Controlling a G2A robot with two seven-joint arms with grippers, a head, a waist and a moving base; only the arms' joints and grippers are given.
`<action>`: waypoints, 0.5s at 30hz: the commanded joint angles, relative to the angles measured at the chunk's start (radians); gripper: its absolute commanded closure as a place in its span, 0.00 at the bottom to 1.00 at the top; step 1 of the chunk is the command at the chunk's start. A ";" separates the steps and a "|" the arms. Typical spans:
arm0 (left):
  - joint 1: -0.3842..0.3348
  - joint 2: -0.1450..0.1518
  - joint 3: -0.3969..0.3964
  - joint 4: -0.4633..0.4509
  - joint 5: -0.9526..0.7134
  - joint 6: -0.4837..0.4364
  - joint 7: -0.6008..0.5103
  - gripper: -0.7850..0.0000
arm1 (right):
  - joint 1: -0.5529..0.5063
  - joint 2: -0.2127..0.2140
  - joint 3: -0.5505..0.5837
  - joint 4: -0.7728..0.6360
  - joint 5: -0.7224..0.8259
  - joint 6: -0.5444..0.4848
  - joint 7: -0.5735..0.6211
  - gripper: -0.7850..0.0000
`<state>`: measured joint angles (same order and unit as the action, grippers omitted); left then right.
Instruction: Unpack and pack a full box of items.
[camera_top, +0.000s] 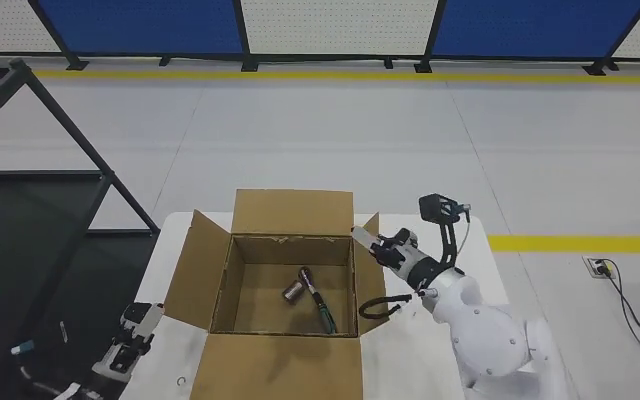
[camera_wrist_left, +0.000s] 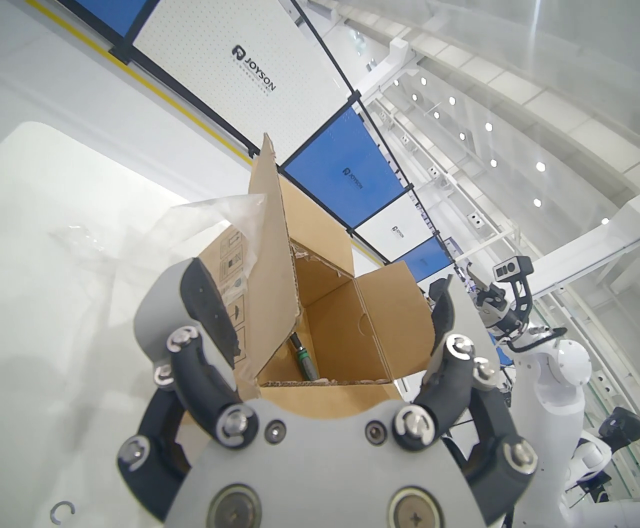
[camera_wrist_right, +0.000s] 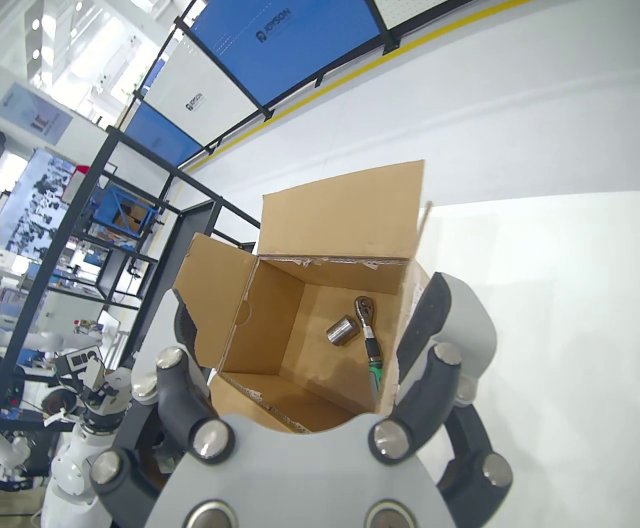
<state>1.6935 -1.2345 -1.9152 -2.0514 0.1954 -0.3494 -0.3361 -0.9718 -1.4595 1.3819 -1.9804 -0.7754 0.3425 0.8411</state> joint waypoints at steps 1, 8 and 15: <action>-0.014 0.002 0.011 0.001 0.019 0.006 -0.015 0.00 | -0.001 0.004 0.021 0.017 -0.017 0.065 0.035 0.00; -0.040 0.010 0.047 -0.005 0.059 0.000 -0.082 0.00 | 0.041 0.016 0.016 0.086 -0.010 0.071 0.196 0.00; -0.046 0.015 0.096 -0.037 0.086 -0.023 -0.122 0.00 | 0.078 0.016 -0.034 0.160 0.084 -0.022 0.195 0.00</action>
<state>1.6471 -1.2204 -1.8290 -2.0817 0.2790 -0.3702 -0.4531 -0.8990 -1.4432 1.3574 -1.8339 -0.7150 0.3477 1.0448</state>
